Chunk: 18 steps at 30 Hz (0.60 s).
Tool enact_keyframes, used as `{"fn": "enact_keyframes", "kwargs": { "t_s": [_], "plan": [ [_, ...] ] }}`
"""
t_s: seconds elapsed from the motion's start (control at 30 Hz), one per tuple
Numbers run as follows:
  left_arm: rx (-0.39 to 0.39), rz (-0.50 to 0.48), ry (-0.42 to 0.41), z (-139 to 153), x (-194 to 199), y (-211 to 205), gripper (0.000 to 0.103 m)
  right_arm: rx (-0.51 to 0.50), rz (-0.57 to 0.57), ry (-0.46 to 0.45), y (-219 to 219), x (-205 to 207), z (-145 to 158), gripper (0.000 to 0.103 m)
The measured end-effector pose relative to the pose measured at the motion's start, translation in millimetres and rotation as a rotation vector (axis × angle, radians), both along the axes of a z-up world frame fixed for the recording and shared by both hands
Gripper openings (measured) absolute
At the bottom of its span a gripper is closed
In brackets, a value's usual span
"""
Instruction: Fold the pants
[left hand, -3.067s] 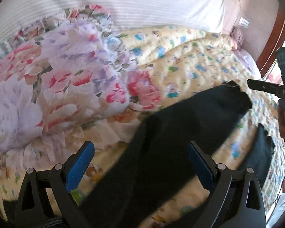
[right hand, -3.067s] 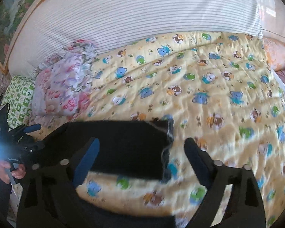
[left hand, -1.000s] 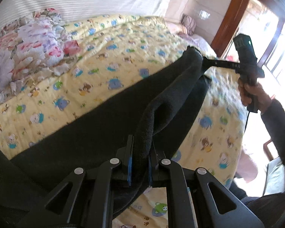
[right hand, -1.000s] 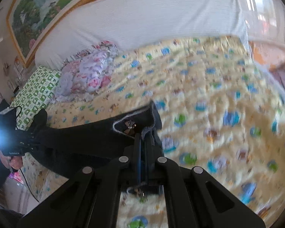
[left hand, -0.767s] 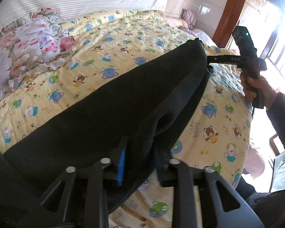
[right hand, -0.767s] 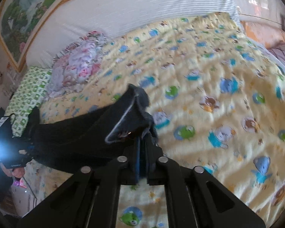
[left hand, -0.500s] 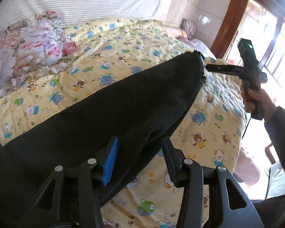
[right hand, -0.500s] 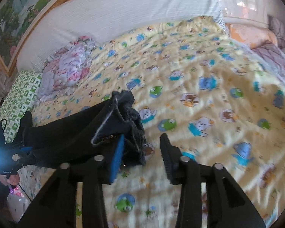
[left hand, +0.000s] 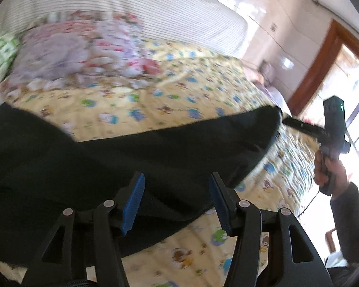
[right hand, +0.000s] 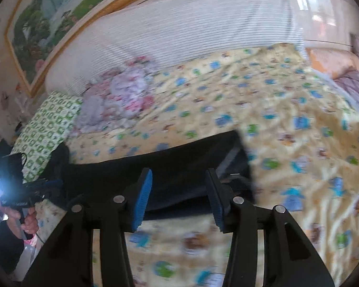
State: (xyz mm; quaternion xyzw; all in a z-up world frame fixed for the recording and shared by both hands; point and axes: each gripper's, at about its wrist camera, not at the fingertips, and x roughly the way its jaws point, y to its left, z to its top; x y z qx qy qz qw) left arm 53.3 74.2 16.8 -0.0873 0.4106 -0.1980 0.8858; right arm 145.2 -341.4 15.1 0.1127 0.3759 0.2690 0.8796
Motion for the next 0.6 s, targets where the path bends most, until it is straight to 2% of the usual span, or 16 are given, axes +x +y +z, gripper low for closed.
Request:
{"fn": "enact_keyframes", "kwargs": {
  "t_s": [0.47,0.6],
  "plan": [
    [-0.002,0.231,-0.034,18,-2,100,0.064,0.060,0.222,0.047,104,-1,0,0.048],
    [0.018,0.291,-0.041,23,4,122,0.070,0.070,0.289,0.060,138,-2,0,0.048]
  ]
}}
